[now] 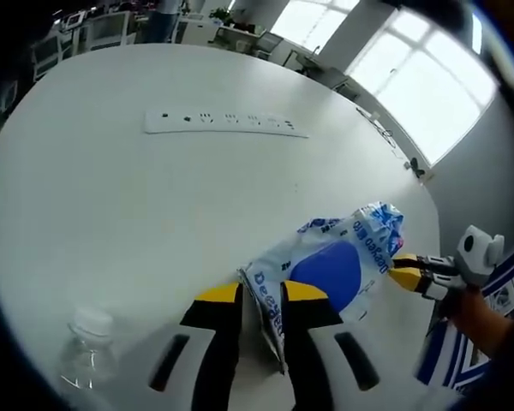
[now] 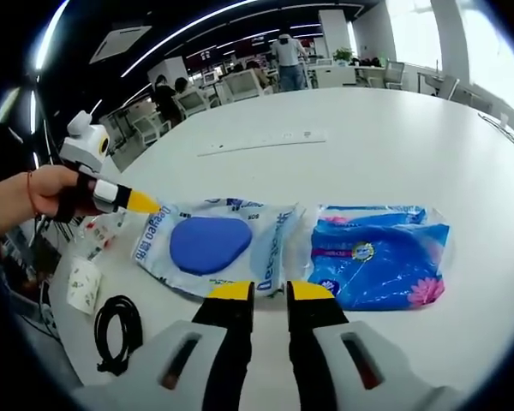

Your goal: Arrange the tabletop items into an orderly group along one side of the table until the central work area is clear of visible clutter.

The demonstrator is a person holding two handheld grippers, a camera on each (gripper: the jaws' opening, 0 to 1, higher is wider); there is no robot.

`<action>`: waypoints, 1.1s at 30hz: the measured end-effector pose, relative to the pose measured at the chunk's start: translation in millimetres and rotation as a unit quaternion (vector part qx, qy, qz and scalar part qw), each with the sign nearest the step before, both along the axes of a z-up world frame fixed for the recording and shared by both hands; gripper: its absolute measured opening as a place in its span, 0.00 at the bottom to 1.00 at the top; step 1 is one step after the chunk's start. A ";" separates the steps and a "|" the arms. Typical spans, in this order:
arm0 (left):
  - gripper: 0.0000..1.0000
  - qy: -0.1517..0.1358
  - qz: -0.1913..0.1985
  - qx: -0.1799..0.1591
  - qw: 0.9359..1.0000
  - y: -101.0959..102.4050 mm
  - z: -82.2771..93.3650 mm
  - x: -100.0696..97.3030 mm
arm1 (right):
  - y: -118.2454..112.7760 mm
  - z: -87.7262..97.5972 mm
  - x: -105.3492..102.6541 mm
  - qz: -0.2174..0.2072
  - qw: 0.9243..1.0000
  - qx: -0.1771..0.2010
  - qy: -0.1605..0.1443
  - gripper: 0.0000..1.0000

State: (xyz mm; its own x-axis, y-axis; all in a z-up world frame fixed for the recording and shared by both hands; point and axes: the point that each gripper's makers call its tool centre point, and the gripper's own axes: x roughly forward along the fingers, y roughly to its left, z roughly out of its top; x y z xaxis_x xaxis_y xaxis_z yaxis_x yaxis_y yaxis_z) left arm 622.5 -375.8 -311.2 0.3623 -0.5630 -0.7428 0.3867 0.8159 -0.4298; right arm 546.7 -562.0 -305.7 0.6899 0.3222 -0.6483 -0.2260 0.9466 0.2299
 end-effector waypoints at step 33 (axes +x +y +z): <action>0.48 -0.030 0.002 -0.004 1.000 10.8 30.5 -2.8 | -0.1 37.6 0.5 0.010 0.999 -0.011 -0.034 0.33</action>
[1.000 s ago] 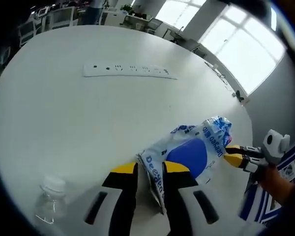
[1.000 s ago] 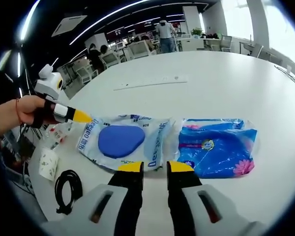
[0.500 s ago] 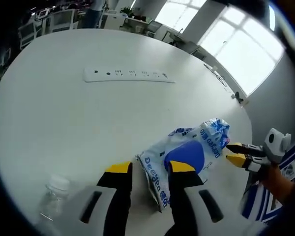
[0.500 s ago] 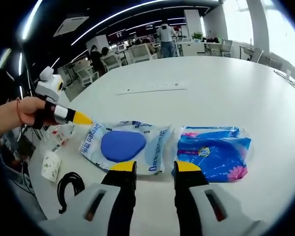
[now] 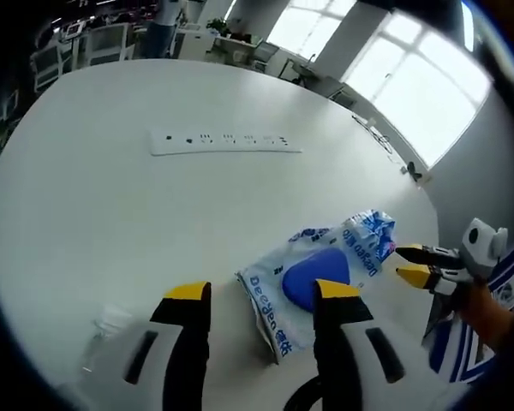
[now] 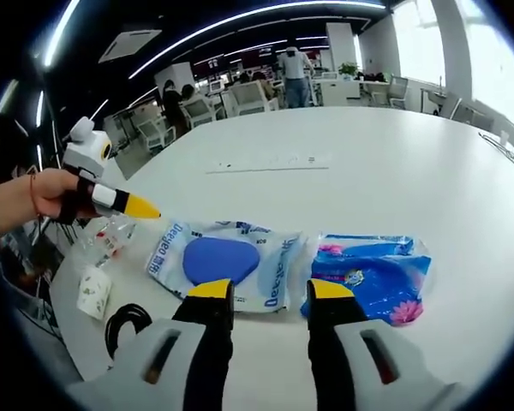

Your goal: Arrange the tabletop items into an orderly group along one side of the table until the central work area is clear of visible clutter.

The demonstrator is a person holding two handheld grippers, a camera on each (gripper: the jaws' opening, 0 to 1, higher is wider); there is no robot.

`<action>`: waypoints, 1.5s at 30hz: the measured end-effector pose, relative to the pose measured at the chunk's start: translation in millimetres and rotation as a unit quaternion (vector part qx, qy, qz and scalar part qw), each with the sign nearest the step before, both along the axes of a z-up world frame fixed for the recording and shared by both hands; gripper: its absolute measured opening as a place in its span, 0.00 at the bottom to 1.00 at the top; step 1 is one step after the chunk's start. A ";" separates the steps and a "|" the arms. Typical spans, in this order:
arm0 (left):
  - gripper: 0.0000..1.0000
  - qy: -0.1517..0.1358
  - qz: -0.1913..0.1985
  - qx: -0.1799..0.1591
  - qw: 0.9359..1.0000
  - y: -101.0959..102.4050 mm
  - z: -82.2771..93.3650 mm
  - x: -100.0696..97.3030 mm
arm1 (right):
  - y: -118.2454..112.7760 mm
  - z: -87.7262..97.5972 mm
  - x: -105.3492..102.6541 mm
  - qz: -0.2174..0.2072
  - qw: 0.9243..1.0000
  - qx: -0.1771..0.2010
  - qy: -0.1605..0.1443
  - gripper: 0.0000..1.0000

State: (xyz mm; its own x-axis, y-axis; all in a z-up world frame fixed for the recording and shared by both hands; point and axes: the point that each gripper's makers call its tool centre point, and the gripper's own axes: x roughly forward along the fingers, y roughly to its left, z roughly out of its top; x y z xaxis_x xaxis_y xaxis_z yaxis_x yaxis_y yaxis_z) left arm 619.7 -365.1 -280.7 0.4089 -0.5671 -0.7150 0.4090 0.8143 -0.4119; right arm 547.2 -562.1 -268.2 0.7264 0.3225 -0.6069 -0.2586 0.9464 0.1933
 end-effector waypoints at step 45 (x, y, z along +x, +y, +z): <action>0.83 -0.057 -0.001 -0.027 0.998 36.4 67.8 -37.6 | 20.3 43.3 -13.5 0.049 0.998 0.016 -0.020 0.52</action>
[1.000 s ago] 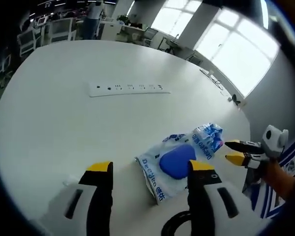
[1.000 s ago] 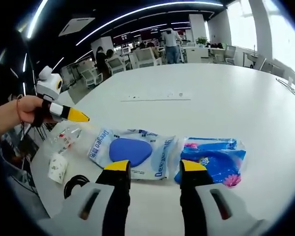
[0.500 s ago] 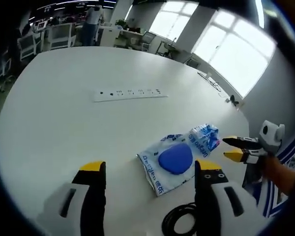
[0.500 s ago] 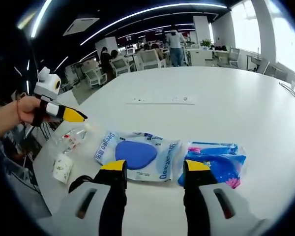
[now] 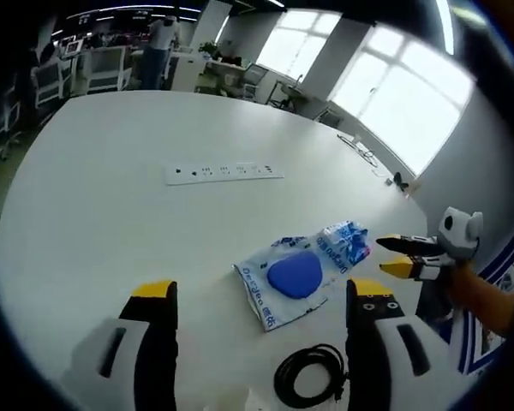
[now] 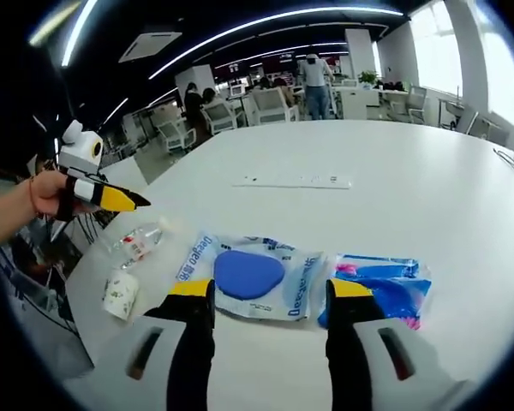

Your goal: Arrange the tabletop items into an orderly group along one side of the table until the central work area is clear of visible clutter.

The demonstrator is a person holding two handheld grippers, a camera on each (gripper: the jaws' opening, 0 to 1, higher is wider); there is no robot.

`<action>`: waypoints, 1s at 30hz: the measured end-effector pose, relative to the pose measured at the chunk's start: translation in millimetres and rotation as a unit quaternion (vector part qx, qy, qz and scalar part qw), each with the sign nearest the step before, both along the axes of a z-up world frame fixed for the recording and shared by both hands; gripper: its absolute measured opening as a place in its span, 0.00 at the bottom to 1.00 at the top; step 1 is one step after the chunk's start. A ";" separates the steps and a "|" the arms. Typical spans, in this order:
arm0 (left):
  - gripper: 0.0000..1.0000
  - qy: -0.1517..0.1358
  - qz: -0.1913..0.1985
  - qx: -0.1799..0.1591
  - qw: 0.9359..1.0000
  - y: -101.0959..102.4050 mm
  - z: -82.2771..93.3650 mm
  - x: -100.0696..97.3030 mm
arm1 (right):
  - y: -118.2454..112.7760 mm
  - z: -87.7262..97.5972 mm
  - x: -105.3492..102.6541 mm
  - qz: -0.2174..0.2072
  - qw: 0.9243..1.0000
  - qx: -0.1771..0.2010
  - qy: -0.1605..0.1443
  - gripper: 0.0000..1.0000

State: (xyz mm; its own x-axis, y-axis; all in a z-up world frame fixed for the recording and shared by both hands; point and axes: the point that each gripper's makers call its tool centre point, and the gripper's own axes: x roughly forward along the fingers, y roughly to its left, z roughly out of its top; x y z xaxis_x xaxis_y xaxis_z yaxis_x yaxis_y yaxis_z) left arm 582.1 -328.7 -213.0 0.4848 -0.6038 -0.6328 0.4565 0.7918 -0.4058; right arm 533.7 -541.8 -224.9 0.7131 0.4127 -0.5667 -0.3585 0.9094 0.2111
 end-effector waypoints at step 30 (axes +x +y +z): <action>0.86 -0.032 0.029 -0.025 0.999 68.9 42.3 -38.4 | 55.0 31.1 -2.3 0.091 0.996 -0.004 -0.003 0.60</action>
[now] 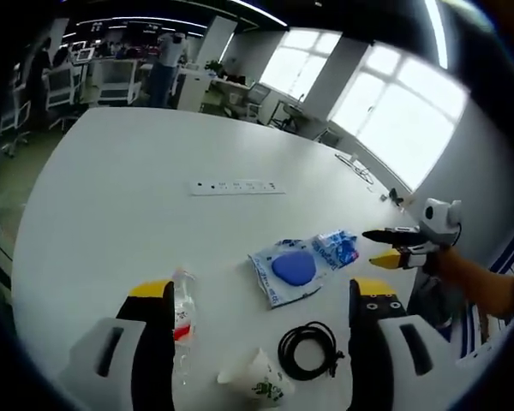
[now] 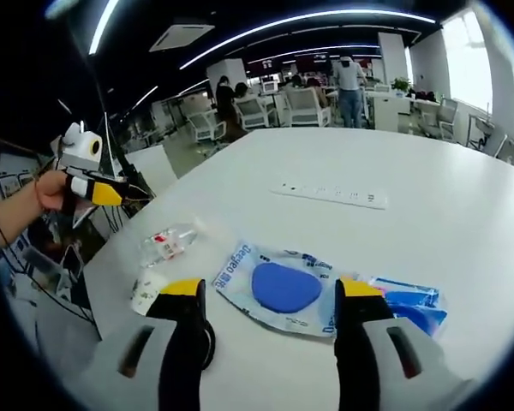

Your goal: Arrange the tabletop items into an orderly group along one side of the table until the central work area is clear of visible clutter.

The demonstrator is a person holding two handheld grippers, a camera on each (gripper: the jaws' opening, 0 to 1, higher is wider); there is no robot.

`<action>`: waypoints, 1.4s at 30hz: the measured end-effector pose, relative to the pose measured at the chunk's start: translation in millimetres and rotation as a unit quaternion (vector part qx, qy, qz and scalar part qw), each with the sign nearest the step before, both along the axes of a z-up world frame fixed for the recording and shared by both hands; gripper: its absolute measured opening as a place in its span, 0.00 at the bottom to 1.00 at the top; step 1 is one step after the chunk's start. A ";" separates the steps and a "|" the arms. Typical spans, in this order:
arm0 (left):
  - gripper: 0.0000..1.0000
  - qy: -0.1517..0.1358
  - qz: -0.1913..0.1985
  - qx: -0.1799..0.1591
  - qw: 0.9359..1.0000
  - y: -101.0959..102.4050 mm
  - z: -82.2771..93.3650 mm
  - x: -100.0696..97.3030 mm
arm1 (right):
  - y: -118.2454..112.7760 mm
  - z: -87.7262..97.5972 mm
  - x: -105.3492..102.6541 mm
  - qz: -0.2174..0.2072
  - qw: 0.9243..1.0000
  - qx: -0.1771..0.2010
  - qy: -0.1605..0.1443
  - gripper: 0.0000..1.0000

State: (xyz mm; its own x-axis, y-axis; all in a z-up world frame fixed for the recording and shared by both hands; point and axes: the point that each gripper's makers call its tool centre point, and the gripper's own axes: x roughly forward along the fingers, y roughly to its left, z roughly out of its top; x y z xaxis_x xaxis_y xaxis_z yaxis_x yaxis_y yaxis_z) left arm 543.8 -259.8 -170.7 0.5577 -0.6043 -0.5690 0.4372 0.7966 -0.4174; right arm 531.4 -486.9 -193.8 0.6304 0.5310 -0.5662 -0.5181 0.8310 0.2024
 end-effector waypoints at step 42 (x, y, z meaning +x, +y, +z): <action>0.86 0.008 0.053 -0.014 0.998 85.8 -12.3 -39.8 | 135.4 -4.0 21.0 0.110 0.993 0.023 0.030 0.62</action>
